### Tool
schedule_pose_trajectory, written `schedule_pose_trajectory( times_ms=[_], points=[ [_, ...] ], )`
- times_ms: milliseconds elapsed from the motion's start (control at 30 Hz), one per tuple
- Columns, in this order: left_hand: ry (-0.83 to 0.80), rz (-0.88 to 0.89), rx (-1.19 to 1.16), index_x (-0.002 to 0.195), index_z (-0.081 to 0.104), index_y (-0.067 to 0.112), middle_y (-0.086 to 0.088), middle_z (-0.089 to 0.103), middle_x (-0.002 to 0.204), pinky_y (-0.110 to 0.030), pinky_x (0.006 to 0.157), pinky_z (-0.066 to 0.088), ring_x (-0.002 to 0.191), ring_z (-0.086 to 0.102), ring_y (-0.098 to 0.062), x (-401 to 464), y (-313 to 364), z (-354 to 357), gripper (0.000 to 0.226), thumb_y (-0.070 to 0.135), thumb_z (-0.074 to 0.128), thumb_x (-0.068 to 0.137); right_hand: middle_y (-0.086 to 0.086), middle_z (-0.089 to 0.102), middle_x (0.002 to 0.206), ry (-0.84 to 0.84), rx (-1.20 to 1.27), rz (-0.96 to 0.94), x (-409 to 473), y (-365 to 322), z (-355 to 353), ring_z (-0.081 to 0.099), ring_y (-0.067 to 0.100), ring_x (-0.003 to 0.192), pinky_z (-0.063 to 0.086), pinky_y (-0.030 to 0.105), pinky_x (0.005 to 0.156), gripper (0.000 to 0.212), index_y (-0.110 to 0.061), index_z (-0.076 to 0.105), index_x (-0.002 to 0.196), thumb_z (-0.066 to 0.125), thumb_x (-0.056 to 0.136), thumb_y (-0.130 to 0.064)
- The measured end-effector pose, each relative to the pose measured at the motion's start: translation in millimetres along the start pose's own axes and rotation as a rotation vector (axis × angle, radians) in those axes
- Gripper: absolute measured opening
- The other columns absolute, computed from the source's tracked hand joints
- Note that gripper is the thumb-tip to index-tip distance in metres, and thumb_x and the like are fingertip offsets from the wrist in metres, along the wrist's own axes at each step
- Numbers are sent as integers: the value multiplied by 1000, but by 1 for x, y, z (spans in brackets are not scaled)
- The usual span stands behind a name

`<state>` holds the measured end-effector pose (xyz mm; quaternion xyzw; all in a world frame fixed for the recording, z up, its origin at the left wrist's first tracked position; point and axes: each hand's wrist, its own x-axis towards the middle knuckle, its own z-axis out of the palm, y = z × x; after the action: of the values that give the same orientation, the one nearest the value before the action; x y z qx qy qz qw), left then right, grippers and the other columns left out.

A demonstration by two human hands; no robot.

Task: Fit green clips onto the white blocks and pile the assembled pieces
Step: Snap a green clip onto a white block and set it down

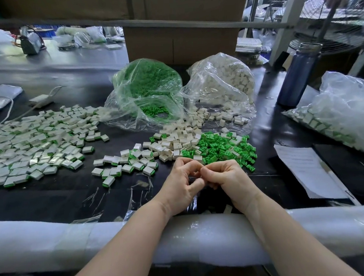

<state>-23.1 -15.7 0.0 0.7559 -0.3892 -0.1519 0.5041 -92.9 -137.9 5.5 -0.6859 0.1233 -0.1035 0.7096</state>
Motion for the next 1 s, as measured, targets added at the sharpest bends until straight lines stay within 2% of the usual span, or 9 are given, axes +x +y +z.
schedule_pose_trajectory(
  times_ms=[267,433,533,600,667,700,767,867,1000],
  points=[
    [-2,-7,22,84,57,21,-5,40,110,-5,80,39,89,48,-9,0,2,0,18,3,56,85,2,62,51,-11,31,-5,0,0,-1,51,3,42,40,13,43,20,-5,72,70,60,84,1],
    [21,-4,-11,88,58,17,-4,40,109,-5,77,42,84,50,1,-1,2,-1,15,2,54,87,13,59,64,-9,-31,-44,1,3,0,48,10,52,40,16,50,16,-4,73,77,61,86,-9],
    [66,-17,-67,91,60,14,-8,40,111,-20,87,48,90,54,-14,0,2,-2,8,6,58,88,9,62,63,-6,-72,-79,1,3,3,55,13,57,45,18,53,20,-13,72,73,61,84,-26],
    [109,-34,-58,91,61,12,-10,42,113,-24,89,48,92,54,-21,0,1,-2,5,8,59,88,8,68,68,42,-58,-92,1,3,3,63,16,62,47,18,53,23,-12,72,81,59,83,-31],
    [148,-47,-43,92,62,7,-11,43,113,-21,88,47,90,54,-18,1,1,-3,5,8,60,88,0,72,72,102,-56,-115,3,5,1,67,12,66,49,18,52,13,-11,70,90,60,87,-19],
    [156,-52,-37,92,63,5,-12,43,114,-19,87,47,89,54,-16,1,1,-3,7,8,60,88,-4,72,71,119,-61,-128,3,5,0,68,9,67,50,18,51,8,-13,69,89,60,88,-12],
    [149,-64,-24,94,63,1,-12,43,114,-22,88,48,90,54,-16,1,1,-3,10,9,60,87,-6,69,69,132,-96,-153,3,6,-1,66,7,65,50,18,50,12,-15,66,80,63,85,-4],
    [129,-85,11,95,64,-1,-11,44,115,-32,92,48,99,55,-23,1,2,-2,16,13,61,87,-5,64,64,140,-169,-177,3,6,0,60,6,59,50,19,49,18,-15,64,72,67,81,-1],
    [115,-82,7,95,64,0,-8,49,108,-33,88,50,94,58,-26,1,2,-2,18,16,61,87,-1,61,67,154,-254,-182,5,8,0,56,8,61,51,24,53,20,-18,61,71,65,83,-3]
  ],
)
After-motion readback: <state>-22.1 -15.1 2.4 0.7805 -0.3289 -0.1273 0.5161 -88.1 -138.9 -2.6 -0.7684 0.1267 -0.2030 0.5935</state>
